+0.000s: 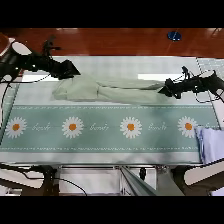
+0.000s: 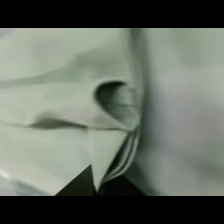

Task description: Fold the shirts.

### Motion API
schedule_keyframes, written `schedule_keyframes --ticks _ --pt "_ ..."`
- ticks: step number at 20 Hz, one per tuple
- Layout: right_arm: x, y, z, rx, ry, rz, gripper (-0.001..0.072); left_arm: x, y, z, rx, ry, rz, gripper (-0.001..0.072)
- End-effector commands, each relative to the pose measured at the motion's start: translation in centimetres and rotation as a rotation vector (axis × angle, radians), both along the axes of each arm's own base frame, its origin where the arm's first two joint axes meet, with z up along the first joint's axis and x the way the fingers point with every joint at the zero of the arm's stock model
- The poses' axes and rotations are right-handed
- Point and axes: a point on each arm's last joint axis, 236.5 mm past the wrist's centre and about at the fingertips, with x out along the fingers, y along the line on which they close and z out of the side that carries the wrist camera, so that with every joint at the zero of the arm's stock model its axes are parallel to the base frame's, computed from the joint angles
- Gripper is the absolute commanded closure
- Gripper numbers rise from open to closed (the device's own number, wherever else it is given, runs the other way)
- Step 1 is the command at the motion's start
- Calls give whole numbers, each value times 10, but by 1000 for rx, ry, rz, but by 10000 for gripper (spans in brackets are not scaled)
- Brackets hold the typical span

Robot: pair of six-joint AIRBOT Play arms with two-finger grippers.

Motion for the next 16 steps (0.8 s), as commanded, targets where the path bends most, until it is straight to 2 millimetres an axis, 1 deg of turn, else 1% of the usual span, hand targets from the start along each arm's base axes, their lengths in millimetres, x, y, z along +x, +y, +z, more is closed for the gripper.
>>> schedule_keyframes --ticks 1,2,3,5,7,8,9,11,12,13,15,16 --pt "-19 -1 49 -31 -81 114 693 -19 -46 -2 1 -12 -131 258" --pt "-30 -9 63 -80 -101 127 693 -27 -60 -4 4 -12 -177 505" --pt "-44 -16 77 -132 -129 128 693 -35 -78 -7 4 -10 -215 672" --pt "-76 -20 107 -197 -190 118 693 -42 -121 -7 -15 -47 -255 684" --pt "-112 -15 133 -253 -263 111 693 -43 -170 -9 -42 -85 -225 685" --pt "-129 -10 146 -263 -299 93 693 -48 -197 -12 -55 -96 -213 685" --pt "-143 -4 159 -264 -335 72 693 -58 -222 -16 -60 -103 -241 685" --pt "-168 9 186 -255 -405 40 692 -94 -273 -31 -60 -87 -354 685" --pt "-180 15 199 -251 -435 35 693 -110 -292 -38 -59 -79 -398 685" --pt "-190 20 211 -252 -470 28 693 -124 -310 -45 -64 -62 -427 685" --pt "-201 25 230 -253 -526 -3 693 -158 -343 -57 -80 -6 -468 685" --pt "-205 28 236 -251 -548 -6 692 -180 -358 -64 -92 26 -503 685"
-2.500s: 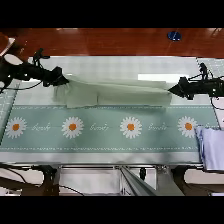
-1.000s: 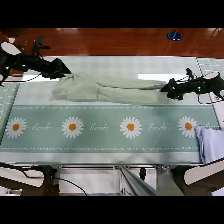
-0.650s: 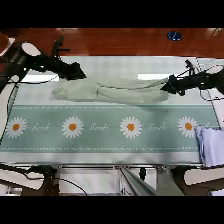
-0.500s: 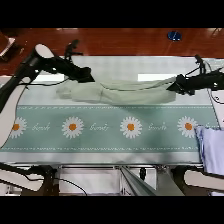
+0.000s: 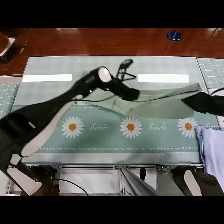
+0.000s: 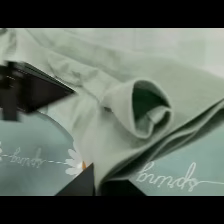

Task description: Fold the shirts.

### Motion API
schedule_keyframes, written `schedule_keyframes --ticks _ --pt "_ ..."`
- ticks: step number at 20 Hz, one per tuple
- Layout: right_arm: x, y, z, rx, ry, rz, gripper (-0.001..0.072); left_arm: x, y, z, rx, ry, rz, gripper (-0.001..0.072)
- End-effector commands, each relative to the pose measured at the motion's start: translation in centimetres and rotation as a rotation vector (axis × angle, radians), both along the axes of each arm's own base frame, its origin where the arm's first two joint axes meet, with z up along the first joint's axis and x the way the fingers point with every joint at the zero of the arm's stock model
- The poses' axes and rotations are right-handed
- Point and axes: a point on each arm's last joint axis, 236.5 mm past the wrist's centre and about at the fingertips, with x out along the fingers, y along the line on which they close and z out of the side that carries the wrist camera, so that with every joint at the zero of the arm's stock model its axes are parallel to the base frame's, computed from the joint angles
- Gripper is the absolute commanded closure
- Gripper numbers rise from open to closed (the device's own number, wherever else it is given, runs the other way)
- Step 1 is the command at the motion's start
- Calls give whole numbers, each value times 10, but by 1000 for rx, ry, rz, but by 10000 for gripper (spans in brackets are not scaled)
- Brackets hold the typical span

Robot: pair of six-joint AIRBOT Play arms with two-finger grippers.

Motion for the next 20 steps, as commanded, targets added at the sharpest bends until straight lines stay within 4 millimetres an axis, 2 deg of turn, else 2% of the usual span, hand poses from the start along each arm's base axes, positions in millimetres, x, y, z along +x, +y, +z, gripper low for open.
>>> schedule_keyframes --ticks 1,3,4,5,6,8,9,11,13,14,15,17,18,20 --pt "-25 13 26 23 -85 -21 693 -76 -60 -23 -9 95 -115 685" --pt "-26 15 27 34 -83 -15 692 -120 -72 -35 20 143 -205 685" --pt "-25 16 26 36 -80 -14 693 -135 -74 -37 30 154 -239 685" --pt "-24 16 26 38 -78 -11 692 -137 -75 -34 28 151 -249 685" --pt "-24 17 26 45 -75 -8 693 -129 -71 -29 21 144 -237 685" --pt "-23 20 27 62 -70 0 693 -91 -46 -12 11 148 -181 685" --pt "-20 24 29 84 -67 12 693 -66 -25 -2 7 156 -145 685" --pt "-13 44 33 144 -68 76 693 -7 35 30 -1 139 -41 686" --pt "3 66 32 173 -60 141 693 47 111 65 44 61 131 686" --pt "14 79 31 182 -59 172 693 64 152 83 80 0 206 686" --pt "26 95 30 189 -54 207 693 72 194 100 120 -60 275 685" --pt "56 136 23 192 -32 292 692 66 265 125 178 -145 394 686" --pt "72 158 16 192 -17 334 692 54 293 133 186 -174 456 685" --pt "104 200 -4 188 27 400 692 25 327 137 164 -193 578 685"
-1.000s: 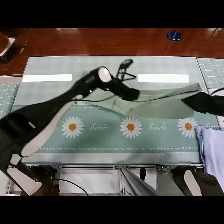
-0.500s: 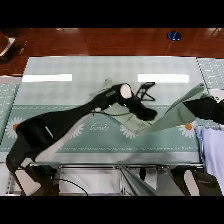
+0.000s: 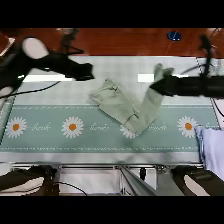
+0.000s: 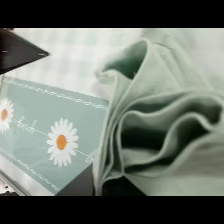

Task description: Fold the shirts.

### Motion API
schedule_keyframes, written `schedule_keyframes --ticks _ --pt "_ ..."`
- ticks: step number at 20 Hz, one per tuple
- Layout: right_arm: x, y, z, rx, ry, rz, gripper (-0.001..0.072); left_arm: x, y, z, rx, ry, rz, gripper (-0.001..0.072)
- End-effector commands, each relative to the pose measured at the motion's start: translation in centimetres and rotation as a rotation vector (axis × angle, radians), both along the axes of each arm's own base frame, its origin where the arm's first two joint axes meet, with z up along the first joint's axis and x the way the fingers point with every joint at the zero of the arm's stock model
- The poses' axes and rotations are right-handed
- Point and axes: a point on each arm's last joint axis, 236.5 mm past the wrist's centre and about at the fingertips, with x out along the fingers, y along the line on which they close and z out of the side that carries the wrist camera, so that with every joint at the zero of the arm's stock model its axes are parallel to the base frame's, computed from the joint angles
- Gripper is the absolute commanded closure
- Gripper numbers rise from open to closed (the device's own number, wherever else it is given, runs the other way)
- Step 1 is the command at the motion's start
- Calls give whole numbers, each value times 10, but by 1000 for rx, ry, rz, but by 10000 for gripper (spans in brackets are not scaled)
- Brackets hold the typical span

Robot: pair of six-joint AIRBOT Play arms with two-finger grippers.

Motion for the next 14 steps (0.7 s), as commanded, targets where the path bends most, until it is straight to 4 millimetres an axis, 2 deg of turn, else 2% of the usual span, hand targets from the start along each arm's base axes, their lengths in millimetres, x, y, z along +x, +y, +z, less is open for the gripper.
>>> schedule_keyframes --ticks 1,3,6,9,10,11,12,14 --pt "52 77 -37 -9 45 117 692 -40 81 8 41 -98 209 685" --pt "76 112 -65 -16 90 165 692 -74 87 -8 28 -110 240 685" --pt "102 150 -104 -22 143 198 692 -120 81 -48 -21 -25 256 685" --pt "113 173 -134 -17 202 201 691 -143 77 -83 -43 60 264 685" --pt "112 181 -140 -7 215 210 594 -145 78 -92 -39 73 273 685" --pt "111 186 -143 -1 224 217 395 -144 80 -97 -38 70 285 685" --pt "110 187 -144 -9 218 224 296 -141 80 -99 -45 63 299 685" --pt "118 168 -130 -4 212 201 295 -133 81 -95 -58 35 319 685"
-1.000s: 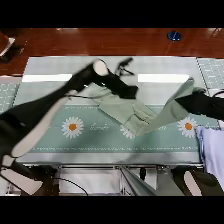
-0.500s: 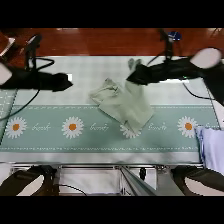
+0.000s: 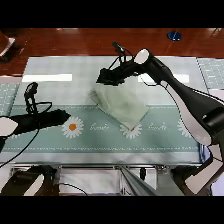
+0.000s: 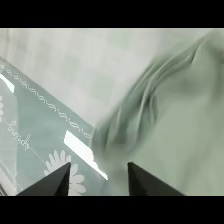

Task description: Fold the shirts.

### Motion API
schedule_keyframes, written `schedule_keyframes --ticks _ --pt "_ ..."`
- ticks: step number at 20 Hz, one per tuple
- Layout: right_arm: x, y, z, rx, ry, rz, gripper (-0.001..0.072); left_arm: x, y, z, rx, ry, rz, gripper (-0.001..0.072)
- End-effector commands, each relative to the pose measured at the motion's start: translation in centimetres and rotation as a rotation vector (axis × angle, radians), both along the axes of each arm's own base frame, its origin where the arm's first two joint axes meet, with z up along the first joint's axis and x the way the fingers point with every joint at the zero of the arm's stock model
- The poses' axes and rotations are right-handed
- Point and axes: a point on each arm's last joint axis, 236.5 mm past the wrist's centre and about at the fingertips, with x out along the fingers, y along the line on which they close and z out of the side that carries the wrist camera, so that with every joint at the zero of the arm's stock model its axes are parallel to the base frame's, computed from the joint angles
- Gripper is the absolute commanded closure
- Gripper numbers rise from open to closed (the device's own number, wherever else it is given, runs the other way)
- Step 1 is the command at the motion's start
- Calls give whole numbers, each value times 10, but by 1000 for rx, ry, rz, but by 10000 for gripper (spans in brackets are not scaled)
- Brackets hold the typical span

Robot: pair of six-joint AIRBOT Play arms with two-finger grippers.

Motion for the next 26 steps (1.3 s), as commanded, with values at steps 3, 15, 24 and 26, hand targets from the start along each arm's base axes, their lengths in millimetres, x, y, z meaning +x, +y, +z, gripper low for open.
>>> schedule_keyframes --ticks 3,15,24,26 --pt "-2 -74 44 -27 54 9 296 6 0 -3 -36 -27 49 685" --pt "-173 -276 -39 -110 52 -842 305 -3 -17 -3 -37 -27 -17 685" --pt "-175 -214 -112 -52 299 -739 305 -3 -17 -3 -36 -28 -18 685" --pt "-162 -199 -113 -28 325 -696 304 -3 -17 -3 -36 -28 -18 685"
